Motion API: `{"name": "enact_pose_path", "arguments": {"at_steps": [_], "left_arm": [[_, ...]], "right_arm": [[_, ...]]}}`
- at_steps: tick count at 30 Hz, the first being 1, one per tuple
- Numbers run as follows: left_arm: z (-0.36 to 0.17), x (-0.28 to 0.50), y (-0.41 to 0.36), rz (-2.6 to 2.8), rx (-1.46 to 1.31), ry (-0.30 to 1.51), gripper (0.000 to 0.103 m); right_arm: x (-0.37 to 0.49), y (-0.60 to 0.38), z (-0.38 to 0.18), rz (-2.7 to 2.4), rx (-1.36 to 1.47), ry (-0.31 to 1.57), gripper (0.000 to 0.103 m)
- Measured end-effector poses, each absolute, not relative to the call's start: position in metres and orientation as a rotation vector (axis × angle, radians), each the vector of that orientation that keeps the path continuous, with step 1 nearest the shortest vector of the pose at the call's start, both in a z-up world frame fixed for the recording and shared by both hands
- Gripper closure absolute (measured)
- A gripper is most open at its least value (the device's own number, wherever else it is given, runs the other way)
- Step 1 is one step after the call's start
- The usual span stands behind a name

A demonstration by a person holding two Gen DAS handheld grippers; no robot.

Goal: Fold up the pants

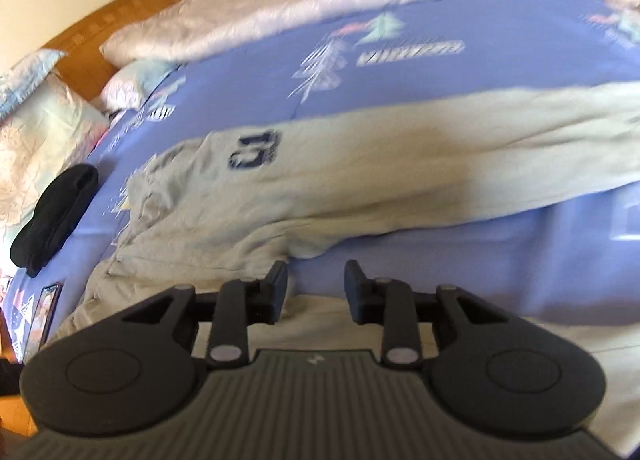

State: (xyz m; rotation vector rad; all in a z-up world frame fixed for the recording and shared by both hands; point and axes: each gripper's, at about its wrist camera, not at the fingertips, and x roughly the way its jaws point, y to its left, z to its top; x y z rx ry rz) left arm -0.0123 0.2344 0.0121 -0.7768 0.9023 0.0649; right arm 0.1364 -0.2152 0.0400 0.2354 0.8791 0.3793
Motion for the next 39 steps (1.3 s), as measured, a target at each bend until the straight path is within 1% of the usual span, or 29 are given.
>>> {"name": "enact_pose_path", "arguments": {"at_steps": [2,4,6,9,11,13,16,18,20,21,22,23,24,25,26,27,28,29,30,31,34,39], "left_arm": [[0.034,-0.011,0.242,0.099,-0.708,0.849,0.073],[0.059,0.003,0.243,0.148,-0.573,0.8,0.069],[0.081,0.036,0.229,0.188,-0.374,0.77,0.058],[0.098,0.093,0.191,0.204,-0.034,0.705,0.047],[0.096,0.136,0.16,0.172,0.181,0.669,0.043],[0.085,0.179,0.13,0.119,0.318,0.665,0.04],[0.064,0.233,0.104,0.072,0.361,0.718,0.033],[0.049,0.26,0.095,0.062,0.371,0.741,0.026],[0.032,0.277,0.09,0.061,0.415,0.758,0.026],[0.024,0.283,0.088,0.051,0.437,0.771,0.028],[0.014,0.288,0.087,0.037,0.461,0.785,0.03],[0.006,0.293,0.084,0.023,0.487,0.802,0.04],[-0.003,0.297,0.082,0.01,0.516,0.824,0.059],[-0.011,0.301,0.081,0.001,0.535,0.847,0.07],[-0.017,0.304,0.08,-0.009,0.54,0.873,0.094],[-0.024,0.307,0.079,-0.005,0.542,0.893,0.098],[-0.029,0.308,0.078,0.016,0.557,0.89,0.098],[-0.031,0.306,0.077,0.023,0.567,0.884,0.098],[-0.029,0.302,0.076,0.03,0.568,0.869,0.098],[-0.026,0.3,0.076,0.036,0.559,0.859,0.098],[0.002,0.28,0.08,0.051,0.494,0.802,0.099],[0.069,0.212,0.091,0.051,0.392,0.665,0.098]], "right_arm": [[0.128,-0.249,0.049,0.326,0.23,0.858,0.069],[0.13,-0.285,0.056,0.238,0.23,0.846,0.069],[0.135,-0.325,0.063,0.136,0.24,0.833,0.069],[0.149,-0.388,0.074,-0.044,0.298,0.816,0.068],[0.164,-0.426,0.081,-0.149,0.36,0.791,0.068],[0.184,-0.457,0.082,-0.246,0.401,0.773,0.064],[0.225,-0.496,0.078,-0.356,0.475,0.774,0.062],[0.253,-0.516,0.071,-0.392,0.51,0.784,0.062],[0.281,-0.528,0.061,-0.419,0.528,0.8,0.058],[0.296,-0.533,0.054,-0.437,0.532,0.812,0.055],[0.309,-0.539,0.048,-0.452,0.537,0.82,0.054],[0.321,-0.544,0.041,-0.466,0.543,0.829,0.054],[0.334,-0.547,0.032,-0.485,0.551,0.841,0.054],[0.341,-0.553,0.031,-0.498,0.561,0.849,0.054],[0.352,-0.556,0.023,-0.511,0.58,0.86,0.054],[0.359,-0.561,0.016,-0.515,0.599,0.87,0.054],[0.365,-0.566,0.009,-0.518,0.617,0.883,0.056],[0.367,-0.573,0.006,-0.521,0.627,0.899,0.062],[0.368,-0.576,0.002,-0.526,0.627,0.916,0.088],[0.369,-0.578,-0.001,-0.533,0.615,0.933,0.099],[0.353,-0.577,0.005,-0.524,0.627,0.879,0.1],[0.277,-0.583,0.057,-0.469,0.663,0.747,0.1]]}}
